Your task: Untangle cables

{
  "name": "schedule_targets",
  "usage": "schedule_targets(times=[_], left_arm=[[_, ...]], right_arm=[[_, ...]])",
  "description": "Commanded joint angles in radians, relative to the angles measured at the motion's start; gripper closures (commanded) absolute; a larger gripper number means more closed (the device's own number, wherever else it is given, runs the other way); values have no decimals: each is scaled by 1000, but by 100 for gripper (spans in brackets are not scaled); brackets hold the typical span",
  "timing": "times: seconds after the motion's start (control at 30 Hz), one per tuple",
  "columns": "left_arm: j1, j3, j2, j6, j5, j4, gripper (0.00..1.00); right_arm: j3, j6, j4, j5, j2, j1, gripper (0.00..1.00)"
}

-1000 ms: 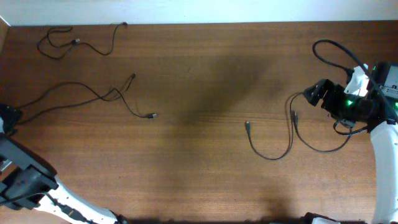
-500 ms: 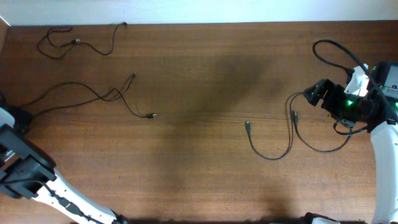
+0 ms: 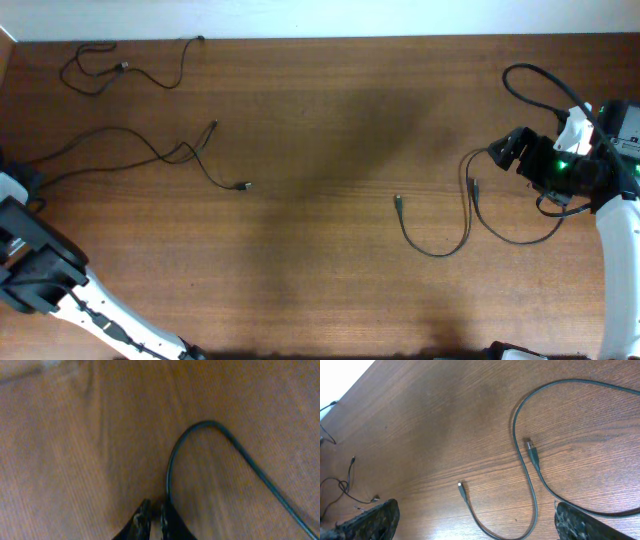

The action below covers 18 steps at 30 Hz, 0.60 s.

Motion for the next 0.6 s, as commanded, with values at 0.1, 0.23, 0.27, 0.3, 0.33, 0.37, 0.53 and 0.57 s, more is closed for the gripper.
schedule_targets(times=[0.1, 0.23, 0.27, 0.3, 0.33, 0.37, 0.53, 0.57], left_arm=[[-16, 148, 72, 252, 142, -58, 94], [-15, 296, 72, 196, 590, -87, 72], [-16, 311, 72, 138, 601, -87, 72], [-18, 316, 72, 74, 601, -89, 70], [-20, 316, 72, 50, 600, -101, 69], [-22, 316, 72, 50, 597, -129, 68], [-53, 315, 48, 69, 537, -260, 62], [-56, 315, 37, 69, 537, -271, 58]], right_arm=[[5, -11, 0, 10, 0, 5, 2], [5, -11, 0, 10, 0, 5, 2], [5, -11, 0, 10, 0, 5, 2], [5, -11, 0, 10, 0, 5, 1], [5, -11, 0, 10, 0, 5, 2], [5, -11, 0, 10, 0, 5, 2], [5, -11, 0, 10, 0, 5, 2], [5, -11, 0, 10, 0, 5, 2]])
